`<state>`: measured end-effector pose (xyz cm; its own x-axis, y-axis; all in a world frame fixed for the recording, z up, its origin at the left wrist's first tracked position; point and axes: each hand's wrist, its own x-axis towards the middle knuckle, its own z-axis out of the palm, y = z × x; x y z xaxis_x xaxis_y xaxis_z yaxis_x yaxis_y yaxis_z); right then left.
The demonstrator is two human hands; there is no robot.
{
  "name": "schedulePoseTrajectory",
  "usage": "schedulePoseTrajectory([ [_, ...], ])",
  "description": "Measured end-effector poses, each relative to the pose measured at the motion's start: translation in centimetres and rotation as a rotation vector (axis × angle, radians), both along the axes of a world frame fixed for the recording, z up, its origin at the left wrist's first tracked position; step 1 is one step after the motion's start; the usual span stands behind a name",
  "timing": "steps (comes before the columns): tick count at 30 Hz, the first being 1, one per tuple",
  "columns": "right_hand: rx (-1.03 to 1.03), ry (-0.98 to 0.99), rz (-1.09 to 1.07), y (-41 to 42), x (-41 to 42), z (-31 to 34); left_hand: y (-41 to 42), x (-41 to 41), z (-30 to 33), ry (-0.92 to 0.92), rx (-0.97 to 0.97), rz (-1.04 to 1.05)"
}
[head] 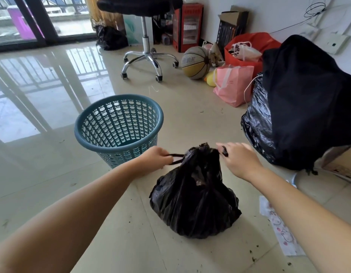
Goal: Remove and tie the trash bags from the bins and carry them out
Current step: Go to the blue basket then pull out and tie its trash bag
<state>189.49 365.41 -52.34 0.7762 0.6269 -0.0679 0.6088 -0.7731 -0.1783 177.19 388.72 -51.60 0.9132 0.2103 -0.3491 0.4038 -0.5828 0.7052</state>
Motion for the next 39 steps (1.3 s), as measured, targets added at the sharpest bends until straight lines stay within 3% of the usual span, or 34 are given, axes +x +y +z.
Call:
schedulePoseTrajectory([
  [3,-0.313,0.088,-0.098,-3.6,0.5,-2.9,2.5,-2.7,-2.8,0.22,0.215,-0.15],
  [10,-0.687,0.281,-0.067,-8.9,0.7,-8.4,5.2,-6.5,-6.6,0.482,0.371,-0.215],
  [15,-0.728,0.297,-0.132,-9.9,0.2,-9.1,5.5,-6.9,-7.7,0.512,0.423,-0.195],
  [18,-0.524,0.283,-0.256,-8.6,1.5,-8.4,5.6,-5.7,-6.4,0.515,0.545,-0.218],
  [19,-0.373,0.288,-0.312,-8.1,2.1,-8.0,5.6,-5.1,-5.8,0.509,0.584,-0.234],
  [21,0.126,0.399,-0.447,-6.6,2.6,-6.5,5.0,-3.6,-4.1,0.446,0.614,-0.265],
  [23,0.648,0.59,-0.503,-4.4,2.5,-4.5,3.4,-1.9,-2.2,0.268,0.569,-0.288],
  [24,0.814,0.681,-0.504,-3.2,2.3,-3.4,2.3,-1.0,-1.2,0.145,0.539,-0.288],
  [27,1.099,0.934,-0.469,0.3,1.6,-0.3,-1.4,0.9,1.9,-0.189,0.393,-0.214],
  [30,1.081,1.073,-0.36,2.4,0.4,1.6,-4.1,1.8,3.0,-0.239,0.104,-0.135],
  [34,0.831,1.097,-0.16,3.6,-1.7,2.4,-5.1,2.3,2.2,-0.185,0.006,-0.077],
  [37,0.67,1.246,0.005,3.9,-2.8,2.7,-4.4,2.6,1.9,-0.228,-0.028,-0.046],
  [39,0.587,1.268,0.095,4.0,-3.2,3.2,-3.9,2.4,1.8,-0.191,-0.234,-0.061],
])
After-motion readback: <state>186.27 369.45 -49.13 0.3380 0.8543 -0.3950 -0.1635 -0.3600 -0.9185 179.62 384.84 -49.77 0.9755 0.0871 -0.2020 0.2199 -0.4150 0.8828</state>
